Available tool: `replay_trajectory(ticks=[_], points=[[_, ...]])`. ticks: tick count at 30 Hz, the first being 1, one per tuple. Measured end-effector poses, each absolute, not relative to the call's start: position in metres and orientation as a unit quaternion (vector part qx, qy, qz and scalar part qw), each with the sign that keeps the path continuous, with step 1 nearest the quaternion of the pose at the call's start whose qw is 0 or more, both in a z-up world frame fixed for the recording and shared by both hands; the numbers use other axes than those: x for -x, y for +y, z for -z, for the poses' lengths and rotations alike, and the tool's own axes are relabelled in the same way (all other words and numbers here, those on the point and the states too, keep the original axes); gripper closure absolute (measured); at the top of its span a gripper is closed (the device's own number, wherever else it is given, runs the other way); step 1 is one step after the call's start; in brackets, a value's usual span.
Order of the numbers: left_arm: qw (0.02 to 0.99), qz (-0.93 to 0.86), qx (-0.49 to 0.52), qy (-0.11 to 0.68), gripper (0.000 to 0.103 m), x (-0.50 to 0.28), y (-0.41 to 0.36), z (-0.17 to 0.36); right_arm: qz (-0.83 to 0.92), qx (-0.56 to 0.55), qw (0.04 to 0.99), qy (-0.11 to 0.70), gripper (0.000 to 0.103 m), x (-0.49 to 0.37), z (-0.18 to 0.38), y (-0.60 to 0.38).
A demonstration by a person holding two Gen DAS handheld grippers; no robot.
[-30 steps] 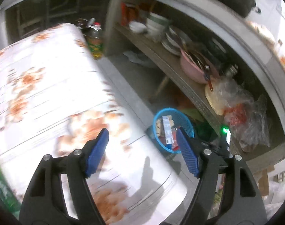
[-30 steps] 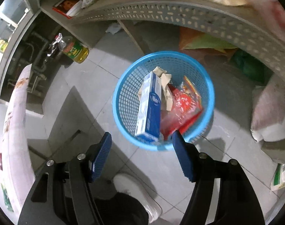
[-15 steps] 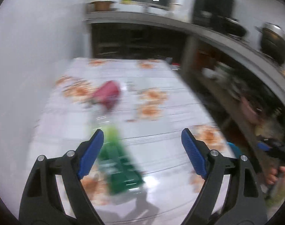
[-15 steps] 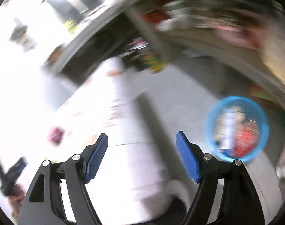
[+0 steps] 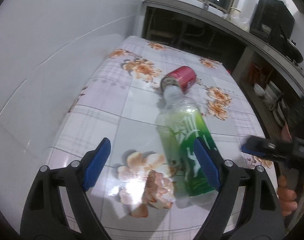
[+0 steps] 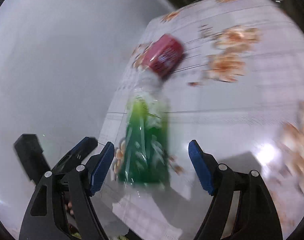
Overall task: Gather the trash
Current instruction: 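Return both tools to the table and grasp the green bottle with the right tool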
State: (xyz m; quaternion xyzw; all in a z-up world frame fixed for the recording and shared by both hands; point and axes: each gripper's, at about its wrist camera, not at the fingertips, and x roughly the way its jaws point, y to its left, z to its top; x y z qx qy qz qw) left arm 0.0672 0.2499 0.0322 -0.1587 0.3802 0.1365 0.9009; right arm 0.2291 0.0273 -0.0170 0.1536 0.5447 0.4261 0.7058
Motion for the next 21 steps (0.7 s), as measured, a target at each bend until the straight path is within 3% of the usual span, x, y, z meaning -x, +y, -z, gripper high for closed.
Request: replay_trajectory(ticks=[6,8,10,21], points=[[0.897,-0.148,0.168,0.382,0.023,-0.061,0.264,-0.028,-0.419,-0.099,0.698,0.572,0.029,-0.243,0.036,0.09],[0.896,-0.15,0.169,0.382,0.023,-0.059,0.268,-0.026,-0.42,-0.092,0.695,0.576,0.034,-0.242,0.04,0.099],[0.895,-0.15,0.171,0.385,0.023,-0.058,0.27,-0.024,-0.423,-0.088,0.689,0.582,0.047,-0.241,0.042,0.103],[0.901,-0.12,0.158,0.385,0.022,-0.088,0.259,-0.032,-0.427,-0.07,0.695,0.575,0.047,-0.211,0.041,0.054]])
